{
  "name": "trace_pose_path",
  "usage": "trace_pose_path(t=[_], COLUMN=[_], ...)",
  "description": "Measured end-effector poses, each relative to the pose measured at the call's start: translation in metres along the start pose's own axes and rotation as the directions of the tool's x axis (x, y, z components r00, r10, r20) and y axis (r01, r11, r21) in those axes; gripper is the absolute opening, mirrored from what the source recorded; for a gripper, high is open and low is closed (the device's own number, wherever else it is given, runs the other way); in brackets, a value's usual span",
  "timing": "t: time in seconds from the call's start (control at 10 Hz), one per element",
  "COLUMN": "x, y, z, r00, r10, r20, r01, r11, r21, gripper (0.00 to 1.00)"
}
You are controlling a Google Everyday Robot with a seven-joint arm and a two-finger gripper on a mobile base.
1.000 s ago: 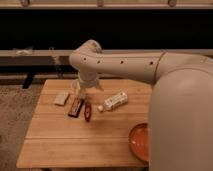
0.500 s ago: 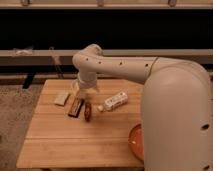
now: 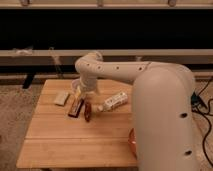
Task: Place the pepper in the ceramic cup
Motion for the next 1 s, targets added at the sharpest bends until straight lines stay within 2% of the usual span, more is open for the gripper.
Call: trace_pose_path(t=[0.2,0.7,1.0], x=[-0.006,-0.008,-0.01], y=[-0.003,-0.005,-0.002], z=[0.018,0.05,0.069], r00=[1.0,0.999,0.996], r10=[-0.008,-0.005,0.0], r20=[0.019,0.051,0.085], r01=[0.008,0.005,0.0], r11=[1.0,1.0,1.0], r21=[-0.016,-0.013,-0.008], gripper=[0.8,0.8,0.8])
